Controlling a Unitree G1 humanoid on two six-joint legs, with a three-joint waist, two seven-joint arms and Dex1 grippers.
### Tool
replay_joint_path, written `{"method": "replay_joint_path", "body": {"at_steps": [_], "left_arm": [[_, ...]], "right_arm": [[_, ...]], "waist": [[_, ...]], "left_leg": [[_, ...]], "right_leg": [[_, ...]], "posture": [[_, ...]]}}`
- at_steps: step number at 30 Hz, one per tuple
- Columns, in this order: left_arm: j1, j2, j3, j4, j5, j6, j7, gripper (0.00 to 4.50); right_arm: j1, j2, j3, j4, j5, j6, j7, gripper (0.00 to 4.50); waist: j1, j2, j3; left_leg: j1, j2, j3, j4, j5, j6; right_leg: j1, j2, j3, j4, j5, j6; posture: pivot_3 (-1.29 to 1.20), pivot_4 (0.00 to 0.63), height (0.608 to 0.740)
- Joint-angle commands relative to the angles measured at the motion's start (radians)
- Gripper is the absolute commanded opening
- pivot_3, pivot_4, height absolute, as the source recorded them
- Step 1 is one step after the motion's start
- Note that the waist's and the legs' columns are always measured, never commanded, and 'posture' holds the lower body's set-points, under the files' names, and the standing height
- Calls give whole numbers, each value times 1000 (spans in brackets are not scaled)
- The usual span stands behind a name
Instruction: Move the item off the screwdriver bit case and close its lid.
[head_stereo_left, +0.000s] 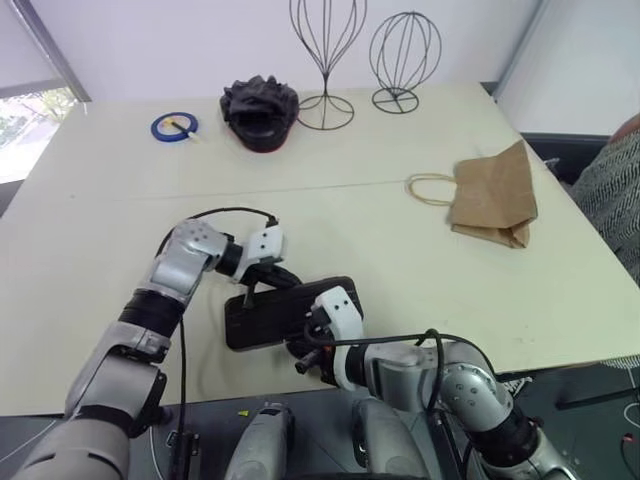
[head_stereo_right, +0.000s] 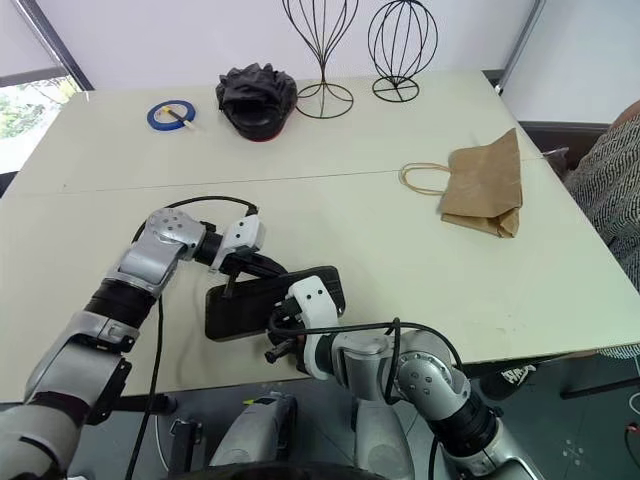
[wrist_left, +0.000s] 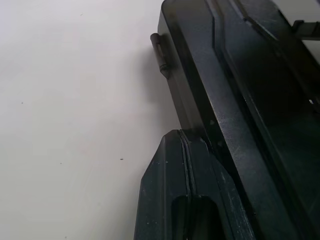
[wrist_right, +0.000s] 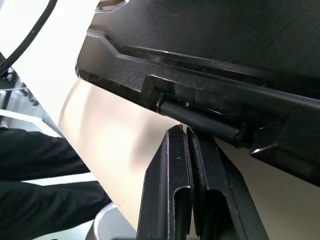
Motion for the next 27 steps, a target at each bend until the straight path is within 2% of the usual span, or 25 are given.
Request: {"method": "replay_joint_path", "body": {"at_steps": [1, 7, 15, 19, 23, 27], "left_arm": [[3, -86, -59, 30, -15, -26, -41, 0], [-49, -88, -8, 53, -27, -36, -26, 0], [-24, 11, 87, -64, -82, 48, 9, 0], [34, 72, 173, -186, -132, 128, 88, 0], [62, 97, 258, -282, -180, 211, 198, 0], [152, 133, 393, -507, -302, 421, 317, 0]], "right_arm": [[-91, 51, -121, -25, -88, -66, -3, 111], [-82, -9, -158, -86, -17, 13, 63, 111], [-84, -222, -294, -161, 206, 122, 214, 111], [-104, -334, -362, -152, 272, 127, 308, 111], [-156, -399, -392, -129, 252, 113, 412, 111], [-222, -493, -398, -113, 98, 68, 607, 111]], "waist": [[0, 0, 0], [-1, 0, 0], [-1, -1, 0], [-1, 0, 1], [2, -1, 1], [-2, -1, 1]], "left_leg": [[0, 0, 0, 0, 0, 0], [-1, 0, 0, 0, 0, 0], [-1, 0, 0, 0, 0, 0], [-1, 0, 0, -1, -1, 1], [-1, 0, -1, 0, -1, 1], [-1, 0, 0, 0, -1, 1]], "right_leg": [[0, 0, 0, 0, 0, 0], [0, -1, 0, 0, 0, 0], [0, 0, 0, 0, 0, 0], [0, -1, 0, -1, 0, 0], [0, -1, 0, -1, 0, 0], [0, -1, -1, -2, 0, 0]], "posture": [[0, 150, 740], [0, 150, 740], [0, 150, 740], [0, 150, 740], [0, 150, 740], [0, 150, 740]]}}
